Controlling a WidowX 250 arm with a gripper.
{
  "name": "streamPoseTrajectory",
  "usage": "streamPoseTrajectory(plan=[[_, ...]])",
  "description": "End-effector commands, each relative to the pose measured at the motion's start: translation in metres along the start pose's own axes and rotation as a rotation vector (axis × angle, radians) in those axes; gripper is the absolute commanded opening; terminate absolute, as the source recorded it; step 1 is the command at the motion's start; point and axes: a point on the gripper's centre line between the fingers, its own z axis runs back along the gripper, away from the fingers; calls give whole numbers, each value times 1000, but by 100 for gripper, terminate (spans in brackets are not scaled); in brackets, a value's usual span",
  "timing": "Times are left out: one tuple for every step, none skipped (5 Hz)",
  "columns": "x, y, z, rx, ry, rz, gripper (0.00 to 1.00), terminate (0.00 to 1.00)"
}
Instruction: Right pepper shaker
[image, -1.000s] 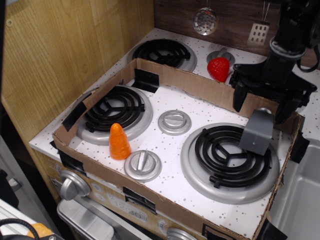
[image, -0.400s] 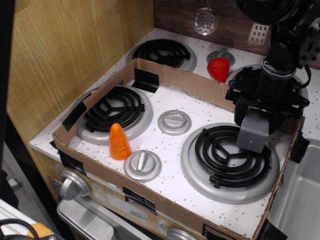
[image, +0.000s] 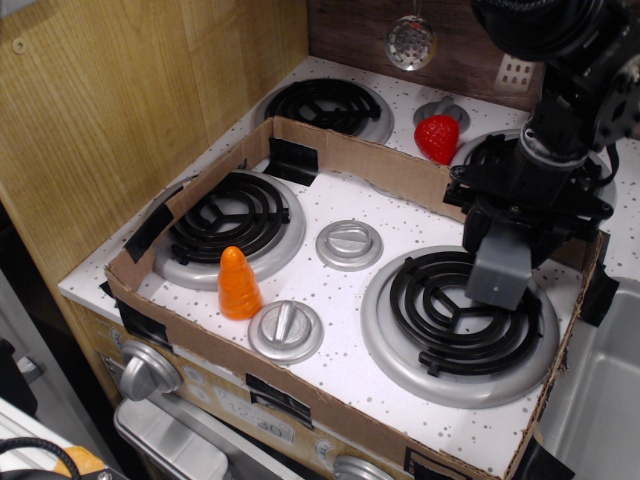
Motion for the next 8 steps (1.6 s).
streamPoseTrajectory(plan=[[5, 6, 54, 24, -215, 77, 0, 0], [-2, 11, 63, 42, -319, 109, 0, 0], [-14, 14, 69, 50, -432, 173, 0, 0], [-32, 16, 73, 69, -526, 215, 0, 0], [-47, 17, 74, 78, -596, 267, 0, 0], [-60, 16, 69, 104, -699, 308, 0, 0], [-66, 15, 64, 123, -754, 338, 0, 0], [-69, 14, 58, 122, -821, 389, 0, 0]])
